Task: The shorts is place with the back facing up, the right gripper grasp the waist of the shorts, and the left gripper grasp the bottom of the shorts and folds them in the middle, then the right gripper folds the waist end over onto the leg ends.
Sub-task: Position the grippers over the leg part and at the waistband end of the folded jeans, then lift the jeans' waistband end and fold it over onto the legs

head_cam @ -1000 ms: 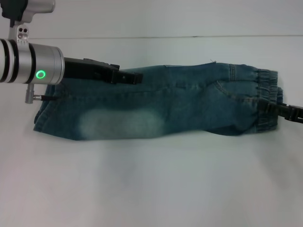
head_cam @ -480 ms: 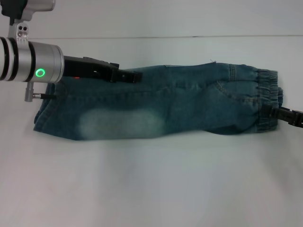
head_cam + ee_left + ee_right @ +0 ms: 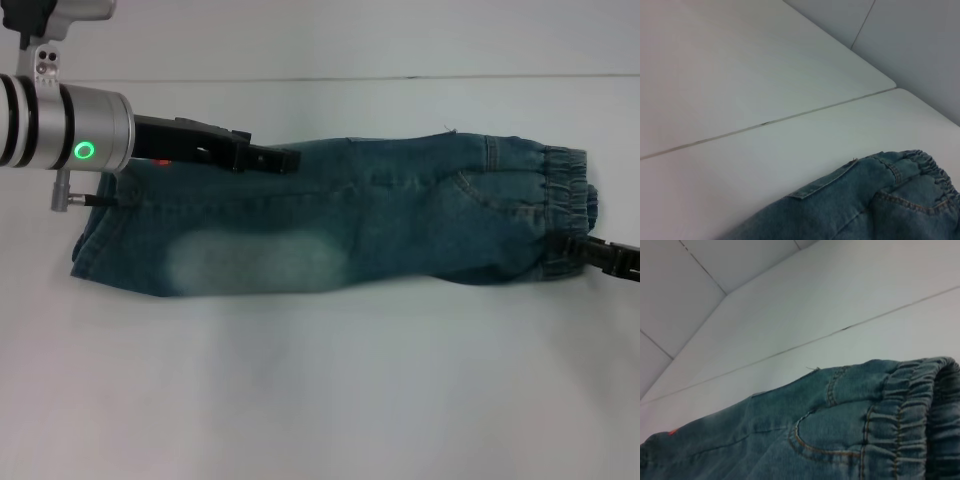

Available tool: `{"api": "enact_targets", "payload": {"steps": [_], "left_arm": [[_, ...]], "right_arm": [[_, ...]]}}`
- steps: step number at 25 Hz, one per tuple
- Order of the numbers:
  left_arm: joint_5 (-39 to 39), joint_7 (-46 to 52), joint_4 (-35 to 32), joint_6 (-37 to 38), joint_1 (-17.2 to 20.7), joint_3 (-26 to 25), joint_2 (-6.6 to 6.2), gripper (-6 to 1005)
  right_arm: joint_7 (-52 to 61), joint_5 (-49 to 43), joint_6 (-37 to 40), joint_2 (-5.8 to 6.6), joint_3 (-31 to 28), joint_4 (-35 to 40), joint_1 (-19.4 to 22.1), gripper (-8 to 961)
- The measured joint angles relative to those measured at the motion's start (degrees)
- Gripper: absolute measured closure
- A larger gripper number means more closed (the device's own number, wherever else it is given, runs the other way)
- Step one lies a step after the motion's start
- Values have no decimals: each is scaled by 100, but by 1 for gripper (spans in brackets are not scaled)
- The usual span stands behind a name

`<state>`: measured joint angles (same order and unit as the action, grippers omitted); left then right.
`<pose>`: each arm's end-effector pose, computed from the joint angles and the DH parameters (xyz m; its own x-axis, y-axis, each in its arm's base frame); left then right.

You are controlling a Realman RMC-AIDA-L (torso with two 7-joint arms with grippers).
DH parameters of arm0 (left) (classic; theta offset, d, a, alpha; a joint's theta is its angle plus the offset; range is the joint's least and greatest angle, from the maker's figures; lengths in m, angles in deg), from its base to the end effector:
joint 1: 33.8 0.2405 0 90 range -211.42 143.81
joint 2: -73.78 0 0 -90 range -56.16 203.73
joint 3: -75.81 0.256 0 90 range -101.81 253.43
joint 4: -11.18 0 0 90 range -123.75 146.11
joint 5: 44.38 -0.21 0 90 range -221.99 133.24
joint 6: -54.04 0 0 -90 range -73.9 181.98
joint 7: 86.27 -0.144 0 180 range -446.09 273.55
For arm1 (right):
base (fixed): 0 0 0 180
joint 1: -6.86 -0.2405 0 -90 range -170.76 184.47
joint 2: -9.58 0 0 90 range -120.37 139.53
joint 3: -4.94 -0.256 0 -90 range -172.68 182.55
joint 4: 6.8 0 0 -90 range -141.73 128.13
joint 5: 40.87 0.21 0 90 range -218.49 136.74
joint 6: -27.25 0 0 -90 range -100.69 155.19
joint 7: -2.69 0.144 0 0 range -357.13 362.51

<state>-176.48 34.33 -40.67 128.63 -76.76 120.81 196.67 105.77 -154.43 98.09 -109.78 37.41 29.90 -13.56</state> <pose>-0.1903 0.4098 -0.0009 0.6979 0.6189 0.3604 0.7100 -0.6640 -0.2344 0.3587 0.3089 0.0206 0.3104 -0.6706 -0.6738 -0.9463 -0.2855 -0.1518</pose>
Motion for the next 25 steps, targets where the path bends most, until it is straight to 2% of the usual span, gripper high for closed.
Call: {"api": "enact_targets", "payload": {"steps": [20,25], "left_arm": [[0,7,8,-7,-56,0,-28,112],[-2,7,8,-7,-63,0,-28,112]], "right_arm": [[32,-6,38,6,14,-40,-22,102],[41,-9,26,25,13,-89,-64,291]]}}
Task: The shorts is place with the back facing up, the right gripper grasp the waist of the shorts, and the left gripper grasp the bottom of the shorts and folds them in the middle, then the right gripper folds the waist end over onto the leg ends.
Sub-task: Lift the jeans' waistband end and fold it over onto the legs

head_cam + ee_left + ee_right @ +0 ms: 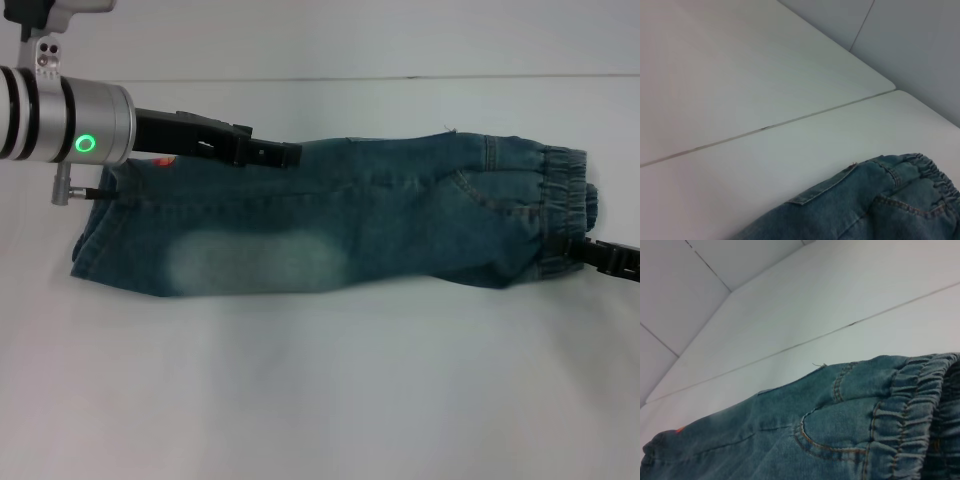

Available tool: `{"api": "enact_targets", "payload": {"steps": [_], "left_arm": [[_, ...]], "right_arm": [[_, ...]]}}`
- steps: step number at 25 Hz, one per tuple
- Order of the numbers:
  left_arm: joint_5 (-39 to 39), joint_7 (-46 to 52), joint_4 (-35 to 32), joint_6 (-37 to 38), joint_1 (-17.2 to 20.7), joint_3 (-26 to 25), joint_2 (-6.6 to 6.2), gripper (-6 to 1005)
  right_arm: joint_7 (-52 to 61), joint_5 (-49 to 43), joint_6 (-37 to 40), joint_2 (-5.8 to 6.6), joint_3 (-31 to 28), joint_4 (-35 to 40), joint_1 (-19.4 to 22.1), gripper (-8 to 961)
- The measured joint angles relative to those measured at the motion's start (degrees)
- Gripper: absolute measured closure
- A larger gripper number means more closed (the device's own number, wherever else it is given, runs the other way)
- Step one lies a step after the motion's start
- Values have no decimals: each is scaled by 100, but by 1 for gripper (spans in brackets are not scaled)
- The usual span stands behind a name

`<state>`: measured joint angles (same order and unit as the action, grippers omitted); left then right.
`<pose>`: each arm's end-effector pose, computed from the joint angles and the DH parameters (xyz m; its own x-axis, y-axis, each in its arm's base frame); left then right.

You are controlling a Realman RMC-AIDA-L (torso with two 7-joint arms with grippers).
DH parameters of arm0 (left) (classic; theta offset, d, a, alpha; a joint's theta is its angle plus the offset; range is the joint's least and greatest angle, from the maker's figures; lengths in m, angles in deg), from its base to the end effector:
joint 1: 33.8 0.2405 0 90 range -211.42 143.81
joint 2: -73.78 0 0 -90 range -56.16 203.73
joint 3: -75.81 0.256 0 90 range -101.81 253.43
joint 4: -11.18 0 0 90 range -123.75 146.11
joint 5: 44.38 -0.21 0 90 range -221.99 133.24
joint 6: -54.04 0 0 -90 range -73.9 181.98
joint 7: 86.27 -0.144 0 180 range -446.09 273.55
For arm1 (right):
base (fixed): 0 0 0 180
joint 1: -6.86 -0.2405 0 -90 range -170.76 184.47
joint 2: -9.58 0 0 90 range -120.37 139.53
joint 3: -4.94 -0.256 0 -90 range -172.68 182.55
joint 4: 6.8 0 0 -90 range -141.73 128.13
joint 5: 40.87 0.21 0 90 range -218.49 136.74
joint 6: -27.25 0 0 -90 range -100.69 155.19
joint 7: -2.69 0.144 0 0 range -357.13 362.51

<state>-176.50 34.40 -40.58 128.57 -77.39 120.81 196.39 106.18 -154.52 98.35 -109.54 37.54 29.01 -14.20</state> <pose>-0.1869 0.4127 0.0009 0.7044 0.6117 0.3600 0.7034 -0.6695 -0.2387 0.3561 0.3109 0.0182 0.3035 -0.6786 -0.6689 -0.9474 -0.2897 -0.1359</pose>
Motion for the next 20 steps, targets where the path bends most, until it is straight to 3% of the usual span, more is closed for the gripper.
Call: {"api": "enact_targets", "payload": {"steps": [6,17,20], "left_arm": [[-5,0,1,0,-1,0,0,111],[-6,10,53,0,-1,-1,30,111],[-1,37,88,0,-1,16,68,111]], "right_arm": [[4,0,-17,44,-12,-111,-24,574],[19,14,-18,57,-62,-111,-22,770],[21,32,-16,56,-82,-106,-22,885]]}}
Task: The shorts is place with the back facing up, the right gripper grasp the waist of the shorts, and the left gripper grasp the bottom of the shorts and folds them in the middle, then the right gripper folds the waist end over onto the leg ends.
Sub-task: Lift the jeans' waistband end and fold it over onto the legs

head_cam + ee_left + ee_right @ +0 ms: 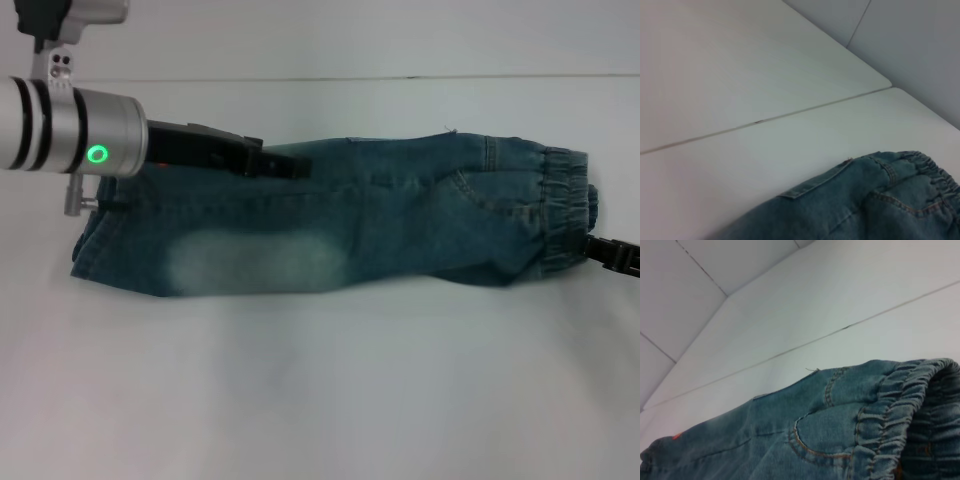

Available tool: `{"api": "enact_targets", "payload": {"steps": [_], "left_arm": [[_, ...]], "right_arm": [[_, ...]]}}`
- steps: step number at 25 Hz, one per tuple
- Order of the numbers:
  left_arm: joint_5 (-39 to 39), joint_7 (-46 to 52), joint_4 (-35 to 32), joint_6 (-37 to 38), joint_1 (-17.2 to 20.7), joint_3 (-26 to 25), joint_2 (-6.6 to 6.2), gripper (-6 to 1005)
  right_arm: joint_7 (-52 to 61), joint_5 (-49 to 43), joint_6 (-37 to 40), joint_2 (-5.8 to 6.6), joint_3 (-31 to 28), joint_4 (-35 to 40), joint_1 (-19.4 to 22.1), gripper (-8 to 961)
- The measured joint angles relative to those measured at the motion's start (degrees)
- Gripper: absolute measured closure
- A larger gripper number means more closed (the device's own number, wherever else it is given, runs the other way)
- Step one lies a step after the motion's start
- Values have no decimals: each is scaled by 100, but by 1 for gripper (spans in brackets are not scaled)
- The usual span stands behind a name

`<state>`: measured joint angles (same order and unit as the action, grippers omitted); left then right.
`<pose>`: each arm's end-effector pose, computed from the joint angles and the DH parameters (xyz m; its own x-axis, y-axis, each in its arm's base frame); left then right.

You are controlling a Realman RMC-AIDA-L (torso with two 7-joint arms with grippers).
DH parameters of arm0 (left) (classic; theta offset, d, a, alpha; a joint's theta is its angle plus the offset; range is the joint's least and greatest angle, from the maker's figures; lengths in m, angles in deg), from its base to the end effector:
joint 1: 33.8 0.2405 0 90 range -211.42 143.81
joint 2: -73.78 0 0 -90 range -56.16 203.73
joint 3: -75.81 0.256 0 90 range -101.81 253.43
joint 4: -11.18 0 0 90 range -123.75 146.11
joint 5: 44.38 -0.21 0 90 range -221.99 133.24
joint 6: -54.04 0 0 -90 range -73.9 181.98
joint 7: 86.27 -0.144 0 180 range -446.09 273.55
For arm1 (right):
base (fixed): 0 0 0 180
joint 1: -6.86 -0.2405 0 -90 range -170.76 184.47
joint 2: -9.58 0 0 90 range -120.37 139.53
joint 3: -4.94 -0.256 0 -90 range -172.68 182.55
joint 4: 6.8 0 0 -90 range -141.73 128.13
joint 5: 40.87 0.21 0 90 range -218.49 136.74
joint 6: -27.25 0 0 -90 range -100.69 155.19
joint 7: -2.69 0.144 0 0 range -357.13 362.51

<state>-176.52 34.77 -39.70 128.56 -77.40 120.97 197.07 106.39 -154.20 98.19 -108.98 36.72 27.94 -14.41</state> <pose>-0.1866 0.4091 -0.0077 0.6914 0.6290 0.3554 0.7153 -0.6650 -0.2146 0.3589 0.3114 0.0209 0.2839 -0.6763 -0.6797 -0.9536 -0.2730 -0.1267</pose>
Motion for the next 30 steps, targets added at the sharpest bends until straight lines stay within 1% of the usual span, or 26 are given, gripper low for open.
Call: {"api": "enact_targets", "payload": {"steps": [5,15,23,26,28,30], "left_arm": [[24,19,94,-77,-9,135,41,111],[57,22,263,-162,-66,156,54,112],[76,25,508,-379,-160,230,84,112],[138,22,720,-561,-220,331,89,112],[221,17,792,-685,-232,483,91,112],[310,20,812,-775,-234,652,91,112]], "right_arm": [[-15,5,48,0,-102,36,14,886],[3,13,337,-6,-318,68,53,900],[60,13,343,-14,-418,73,74,901],[112,10,346,-19,-486,87,74,901],[151,0,346,-25,-506,129,90,901],[195,-12,330,-57,-510,254,127,900]]}}
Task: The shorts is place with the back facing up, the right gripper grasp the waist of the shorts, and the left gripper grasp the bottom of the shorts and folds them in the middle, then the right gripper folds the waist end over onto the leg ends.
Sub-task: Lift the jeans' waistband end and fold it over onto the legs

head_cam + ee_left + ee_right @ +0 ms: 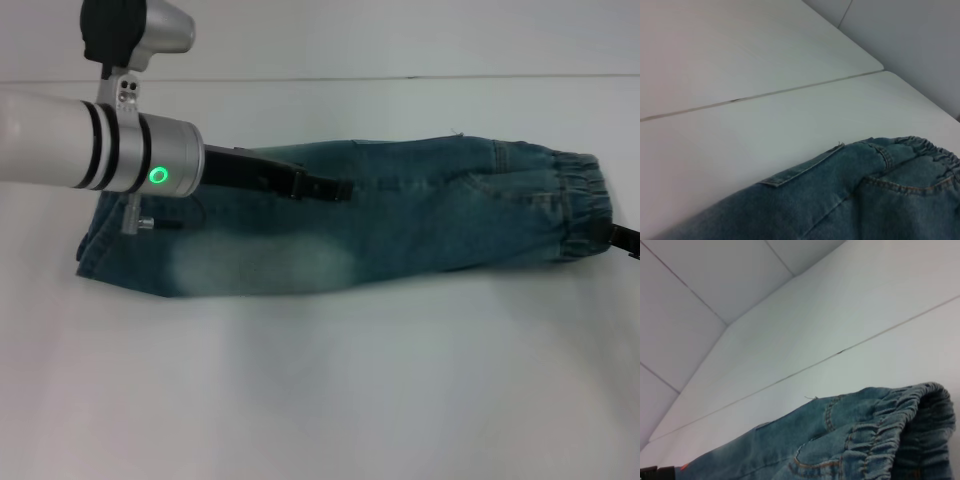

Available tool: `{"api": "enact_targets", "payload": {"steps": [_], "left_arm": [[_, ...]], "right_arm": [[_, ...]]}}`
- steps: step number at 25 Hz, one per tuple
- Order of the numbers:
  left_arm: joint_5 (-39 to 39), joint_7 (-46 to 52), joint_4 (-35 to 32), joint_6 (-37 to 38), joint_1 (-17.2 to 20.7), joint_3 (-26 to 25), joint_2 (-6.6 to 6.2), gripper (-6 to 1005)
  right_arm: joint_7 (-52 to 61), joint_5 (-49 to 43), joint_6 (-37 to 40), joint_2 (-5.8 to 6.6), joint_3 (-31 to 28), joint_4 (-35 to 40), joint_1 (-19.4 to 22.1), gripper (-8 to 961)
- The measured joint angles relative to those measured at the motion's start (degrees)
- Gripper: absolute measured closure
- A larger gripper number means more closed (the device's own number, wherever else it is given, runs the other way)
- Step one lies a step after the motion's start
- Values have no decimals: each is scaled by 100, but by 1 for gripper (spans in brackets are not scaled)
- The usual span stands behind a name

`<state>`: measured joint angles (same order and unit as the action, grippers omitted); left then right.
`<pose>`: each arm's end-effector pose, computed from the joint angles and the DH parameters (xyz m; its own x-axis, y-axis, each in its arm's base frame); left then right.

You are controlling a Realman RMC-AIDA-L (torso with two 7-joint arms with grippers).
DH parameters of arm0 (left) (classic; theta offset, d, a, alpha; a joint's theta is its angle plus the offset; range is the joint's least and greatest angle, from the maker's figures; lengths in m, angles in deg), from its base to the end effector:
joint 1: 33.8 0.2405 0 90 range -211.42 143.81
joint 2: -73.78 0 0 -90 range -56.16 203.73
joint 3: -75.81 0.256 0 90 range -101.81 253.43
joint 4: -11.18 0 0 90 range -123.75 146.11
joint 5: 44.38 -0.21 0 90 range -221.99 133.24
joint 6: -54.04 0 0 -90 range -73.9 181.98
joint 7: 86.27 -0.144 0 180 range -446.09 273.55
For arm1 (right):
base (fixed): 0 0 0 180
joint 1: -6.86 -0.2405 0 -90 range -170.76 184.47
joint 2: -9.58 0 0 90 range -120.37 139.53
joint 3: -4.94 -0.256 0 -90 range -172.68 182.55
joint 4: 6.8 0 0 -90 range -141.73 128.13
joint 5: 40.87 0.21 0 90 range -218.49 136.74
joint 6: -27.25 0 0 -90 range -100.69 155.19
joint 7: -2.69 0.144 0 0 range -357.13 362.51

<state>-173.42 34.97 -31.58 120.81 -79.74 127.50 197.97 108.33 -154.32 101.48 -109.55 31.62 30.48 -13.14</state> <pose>-0.1766 0.4095 -0.0504 0.6852 0.6523 0.3239 0.7223 -0.6658 -0.1871 0.3626 0.3040 0.0368 0.2204 -0.6423 -0.7341 -0.9681 -0.2358 -0.0843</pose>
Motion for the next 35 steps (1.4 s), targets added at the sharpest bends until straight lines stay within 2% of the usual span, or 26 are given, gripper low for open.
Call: {"api": "enact_targets", "payload": {"steps": [10,24,35], "left_arm": [[467,-30,254,-354,-13,374,10,111],[1293,-40,728,-1611,14,1604,35,112],[1404,-25,742,-1909,28,1588,29,212]], "right_arm": [[127,-13,-19,-27,12,314,73,902],[718,-21,31,-39,646,1132,-157,902],[913,4,60,-41,865,1481,-242,902]]}}
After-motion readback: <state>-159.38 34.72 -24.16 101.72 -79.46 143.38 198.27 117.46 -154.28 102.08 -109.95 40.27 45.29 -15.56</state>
